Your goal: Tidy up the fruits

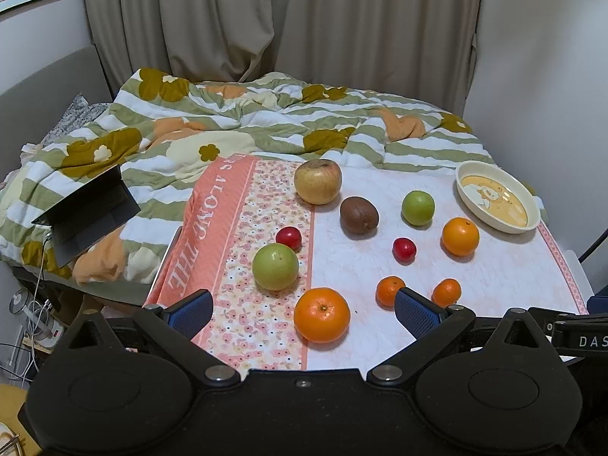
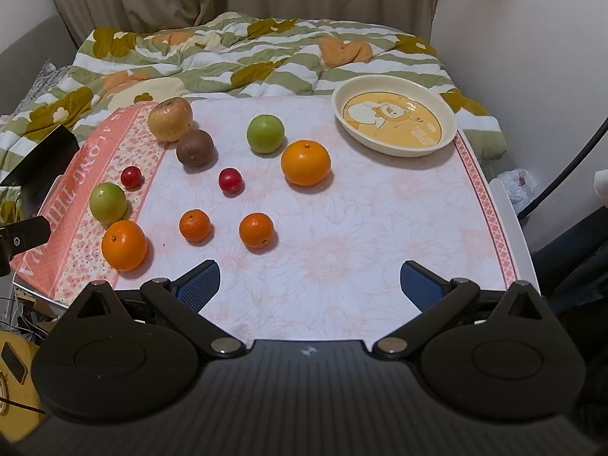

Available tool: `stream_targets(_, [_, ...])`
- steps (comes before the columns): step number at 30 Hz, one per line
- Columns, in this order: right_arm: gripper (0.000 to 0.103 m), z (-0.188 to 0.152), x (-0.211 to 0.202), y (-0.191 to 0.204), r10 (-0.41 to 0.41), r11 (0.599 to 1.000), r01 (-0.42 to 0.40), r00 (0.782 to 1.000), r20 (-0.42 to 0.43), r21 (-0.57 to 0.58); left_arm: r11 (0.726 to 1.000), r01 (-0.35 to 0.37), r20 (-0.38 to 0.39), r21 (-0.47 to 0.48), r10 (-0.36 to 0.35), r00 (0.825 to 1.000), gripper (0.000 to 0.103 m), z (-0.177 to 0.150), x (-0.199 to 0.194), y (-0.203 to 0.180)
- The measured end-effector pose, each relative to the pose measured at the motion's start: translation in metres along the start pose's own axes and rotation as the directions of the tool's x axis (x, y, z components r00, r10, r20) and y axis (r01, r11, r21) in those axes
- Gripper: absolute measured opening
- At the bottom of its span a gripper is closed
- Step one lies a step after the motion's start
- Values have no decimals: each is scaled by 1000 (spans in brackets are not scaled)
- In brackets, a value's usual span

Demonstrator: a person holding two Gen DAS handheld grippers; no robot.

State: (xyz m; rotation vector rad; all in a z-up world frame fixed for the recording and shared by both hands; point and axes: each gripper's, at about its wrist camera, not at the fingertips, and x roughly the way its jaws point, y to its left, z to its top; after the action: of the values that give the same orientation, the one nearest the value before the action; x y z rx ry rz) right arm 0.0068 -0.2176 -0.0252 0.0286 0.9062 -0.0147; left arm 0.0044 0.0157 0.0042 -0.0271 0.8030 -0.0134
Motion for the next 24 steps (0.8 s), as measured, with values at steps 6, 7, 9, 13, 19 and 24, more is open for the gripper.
stream_targets(6, [103,0,-3,0,-3,1000,3,1000,2,7,1000,-2,0,3,2,1000,103,1,0,0])
stream_targets(7, [103,0,-4,1,-5,1000,5,1000,4,8,1000,-1,1,4,1,1000,103,1,0,0])
stream_targets(9, [103,0,-5,1,-1,1000,1,1000,6,9,1000,4,1,2,-4,1000,103,2,0,3])
stream_targets(13, [103,1,-7,5,2,1000,-3,1000,12,12,1000,19,-1,-21,-19,1000,103,5,0,10])
stream_targets(19, [103,7,-8,11,13,1000,-13,999,36,0,1000,-18,40,24,17,999,103,12,2,14])
stream_targets(24, [103,8,4,15,0,1000,0,999,42,-2,999,1,22,48,-2,1000,103,12,23,22])
